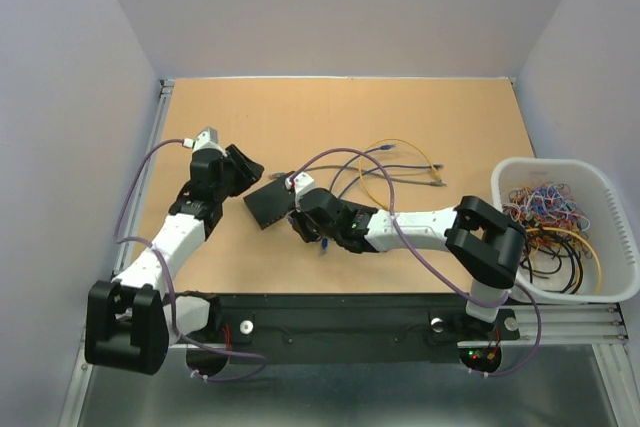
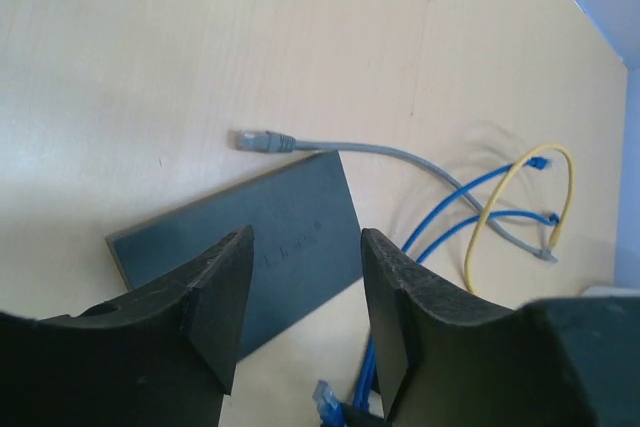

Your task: Insert the plug into the switch port

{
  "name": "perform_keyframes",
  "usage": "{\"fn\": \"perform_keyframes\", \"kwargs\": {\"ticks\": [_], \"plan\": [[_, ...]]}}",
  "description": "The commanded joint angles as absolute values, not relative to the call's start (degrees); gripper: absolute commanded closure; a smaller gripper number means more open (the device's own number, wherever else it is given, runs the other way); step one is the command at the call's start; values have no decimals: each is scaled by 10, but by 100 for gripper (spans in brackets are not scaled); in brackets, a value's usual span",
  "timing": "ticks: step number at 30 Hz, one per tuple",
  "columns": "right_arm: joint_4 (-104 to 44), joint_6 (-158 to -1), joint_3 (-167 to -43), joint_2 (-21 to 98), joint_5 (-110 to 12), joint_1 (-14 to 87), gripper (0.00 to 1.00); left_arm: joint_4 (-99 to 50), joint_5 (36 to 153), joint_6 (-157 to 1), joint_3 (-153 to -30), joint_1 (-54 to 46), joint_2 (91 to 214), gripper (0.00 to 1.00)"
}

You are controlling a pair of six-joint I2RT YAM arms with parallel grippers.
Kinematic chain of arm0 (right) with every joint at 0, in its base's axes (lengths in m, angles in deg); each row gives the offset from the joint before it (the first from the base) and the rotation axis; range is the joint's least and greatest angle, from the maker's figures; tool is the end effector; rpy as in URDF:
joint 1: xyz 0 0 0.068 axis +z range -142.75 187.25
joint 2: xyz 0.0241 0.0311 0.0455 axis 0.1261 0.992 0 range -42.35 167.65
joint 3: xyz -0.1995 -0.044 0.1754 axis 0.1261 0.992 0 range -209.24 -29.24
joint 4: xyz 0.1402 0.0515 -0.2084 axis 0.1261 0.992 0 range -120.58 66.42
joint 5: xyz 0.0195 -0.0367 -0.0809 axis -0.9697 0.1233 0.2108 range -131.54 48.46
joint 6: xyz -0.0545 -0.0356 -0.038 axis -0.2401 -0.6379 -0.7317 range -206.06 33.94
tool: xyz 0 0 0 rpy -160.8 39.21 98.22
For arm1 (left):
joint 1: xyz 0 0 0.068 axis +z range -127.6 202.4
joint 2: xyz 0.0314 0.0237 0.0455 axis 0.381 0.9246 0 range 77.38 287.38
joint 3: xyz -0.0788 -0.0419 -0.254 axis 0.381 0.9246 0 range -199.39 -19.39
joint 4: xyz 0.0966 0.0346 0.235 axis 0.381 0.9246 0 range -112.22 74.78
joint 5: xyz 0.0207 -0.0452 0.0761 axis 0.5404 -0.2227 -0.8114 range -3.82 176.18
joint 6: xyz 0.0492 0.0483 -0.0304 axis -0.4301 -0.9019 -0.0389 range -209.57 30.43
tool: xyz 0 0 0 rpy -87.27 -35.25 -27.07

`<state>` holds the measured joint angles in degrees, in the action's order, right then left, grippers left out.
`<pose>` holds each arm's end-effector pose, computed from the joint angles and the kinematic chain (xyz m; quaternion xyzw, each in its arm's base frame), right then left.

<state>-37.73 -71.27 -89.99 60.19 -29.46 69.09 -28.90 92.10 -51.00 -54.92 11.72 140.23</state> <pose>0.2040 0.3527 0.1753 -0.3067 0.8269 0.2133 0.4202 0.2642 -0.0564 0.2401 -0.1695 0.8041 -0.2754 0.4989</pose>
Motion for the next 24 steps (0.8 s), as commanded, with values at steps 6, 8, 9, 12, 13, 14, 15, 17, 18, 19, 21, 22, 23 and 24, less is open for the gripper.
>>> {"fn": "perform_keyframes", "kwargs": {"ticks": [6, 8, 9, 12, 13, 14, 15, 17, 18, 19, 21, 22, 23, 24], "plan": [[-368, -662, -850, 600, -312, 687, 100, -462, 931, -522, -548, 158, 1545, 46], [-366, -658, -853, 607, -321, 689, 99, -494, 974, -525, -545, 170, 1594, 48], [-364, -655, -860, 611, -323, 691, 100, -517, 990, -529, -548, 176, 1611, 48], [-356, -650, -871, 629, -326, 697, 100, -531, 1031, -532, -561, 184, 1672, 52], [-353, -649, -877, 634, -326, 699, 100, -534, 1038, -532, -561, 184, 1682, 53], [-352, -647, -879, 642, -324, 701, 100, -538, 1048, -529, -558, 185, 1697, 56], [-352, -644, -881, 647, -324, 702, 100, -541, 1052, -527, -554, 184, 1699, 57], [-351, -642, -891, 653, -325, 703, 100, -545, 1059, -527, -541, 184, 1698, 57], [-350, -641, -894, 659, -327, 704, 100, -545, 1060, -527, -537, 184, 1695, 58], [-349, -640, -899, 660, -327, 705, 100, -544, 1061, -526, -531, 184, 1691, 58], [-347, -639, -906, 665, -322, 708, 100, -545, 1070, -519, -511, 184, 1679, 58], [-345, -639, -908, 665, -321, 709, 100, -546, 1074, -518, -504, 184, 1676, 58], [-344, -637, -911, 665, -318, 709, 100, -545, 1078, -515, -492, 184, 1666, 59], [-344, -636, -911, 665, -316, 710, 100, -544, 1079, -513, -485, 184, 1660, 59]]}}
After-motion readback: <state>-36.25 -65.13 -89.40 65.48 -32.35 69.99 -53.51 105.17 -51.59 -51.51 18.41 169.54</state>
